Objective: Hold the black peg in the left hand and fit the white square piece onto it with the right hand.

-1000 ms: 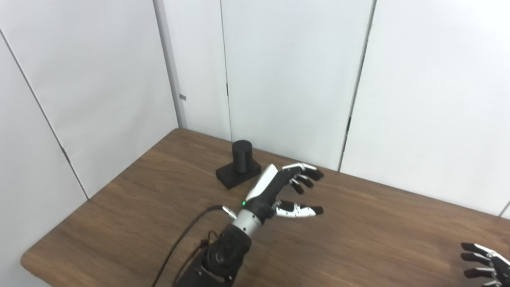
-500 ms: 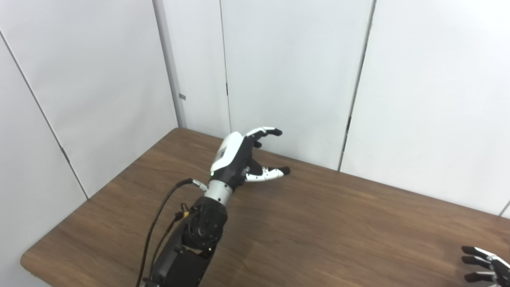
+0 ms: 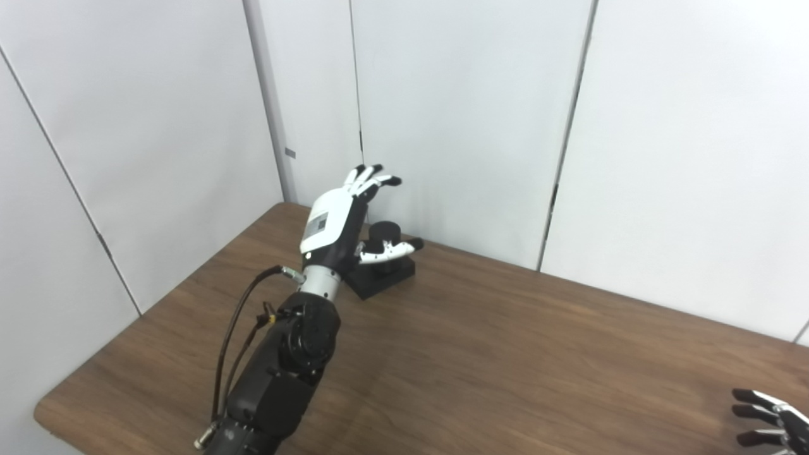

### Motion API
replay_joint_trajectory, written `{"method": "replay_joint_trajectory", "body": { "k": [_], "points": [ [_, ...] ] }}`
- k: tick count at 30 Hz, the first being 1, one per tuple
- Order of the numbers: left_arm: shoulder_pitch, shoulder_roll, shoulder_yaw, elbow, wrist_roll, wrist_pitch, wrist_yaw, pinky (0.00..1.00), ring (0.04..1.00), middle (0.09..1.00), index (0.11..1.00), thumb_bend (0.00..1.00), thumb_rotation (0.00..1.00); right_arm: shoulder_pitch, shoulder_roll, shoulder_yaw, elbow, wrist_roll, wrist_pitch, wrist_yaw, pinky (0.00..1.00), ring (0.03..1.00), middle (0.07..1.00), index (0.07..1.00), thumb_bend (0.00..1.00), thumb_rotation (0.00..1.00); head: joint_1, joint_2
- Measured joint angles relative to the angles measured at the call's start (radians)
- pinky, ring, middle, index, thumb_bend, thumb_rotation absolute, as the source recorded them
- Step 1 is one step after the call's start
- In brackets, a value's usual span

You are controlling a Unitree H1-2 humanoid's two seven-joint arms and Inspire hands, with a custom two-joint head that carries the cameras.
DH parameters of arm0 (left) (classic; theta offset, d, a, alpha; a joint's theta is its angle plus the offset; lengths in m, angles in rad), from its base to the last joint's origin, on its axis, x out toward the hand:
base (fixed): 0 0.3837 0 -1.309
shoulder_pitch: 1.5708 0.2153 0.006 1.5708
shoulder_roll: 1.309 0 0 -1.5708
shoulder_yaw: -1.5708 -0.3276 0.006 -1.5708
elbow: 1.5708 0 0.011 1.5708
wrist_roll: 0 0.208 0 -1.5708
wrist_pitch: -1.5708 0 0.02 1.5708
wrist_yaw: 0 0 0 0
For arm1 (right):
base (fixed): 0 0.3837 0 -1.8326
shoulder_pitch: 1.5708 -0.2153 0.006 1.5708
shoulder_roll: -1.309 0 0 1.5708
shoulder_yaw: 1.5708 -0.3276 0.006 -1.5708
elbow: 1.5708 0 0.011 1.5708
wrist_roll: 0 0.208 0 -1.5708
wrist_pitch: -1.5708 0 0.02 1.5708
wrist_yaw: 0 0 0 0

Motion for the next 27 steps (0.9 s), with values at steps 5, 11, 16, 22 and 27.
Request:
{"method": "replay_joint_trajectory", "body": {
  "k": [5,11,16,22,27],
  "points": [
    [-0.011,0.037,-0.011,0.042,0.033,0.072,-0.014,0.92,1.000,1.000,0.878,0.99,0.35,0.000,0.000,0.001,0.000,0.000,-0.001,0.000,0.43,0.638,0.768,0.798,0.80,0.06,0.002,0.002],
    [-0.024,0.086,-0.027,0.044,0.066,0.171,-0.052,0.92,1.000,0.989,0.870,1.00,0.38,0.000,0.000,0.001,0.000,-0.001,-0.003,0.000,0.41,0.625,0.769,0.798,0.80,0.05,-0.005,0.006],
    [-0.024,0.106,-0.054,0.045,0.096,0.205,-0.068,0.88,1.000,0.987,0.863,1.00,0.45,0.000,-0.002,0.001,-0.002,-0.002,-0.003,0.000,0.39,0.612,0.775,0.798,0.79,0.04,0.000,0.009],
    [-0.029,0.141,-0.105,0.055,0.141,0.305,-0.155,0.87,1.000,1.000,0.878,1.00,0.57,0.001,-0.002,0.000,-0.002,0.000,-0.004,0.000,0.38,0.622,0.885,0.814,0.77,0.03,-0.002,0.014],
    [-0.057,0.179,-0.158,0.079,0.166,0.344,-0.221,0.84,1.000,1.000,0.855,1.00,0.63,0.001,-0.001,0.000,-0.001,0.002,-0.014,-0.001,0.39,0.629,0.892,0.808,0.77,0.03,-0.003,0.020]
  ]
}}
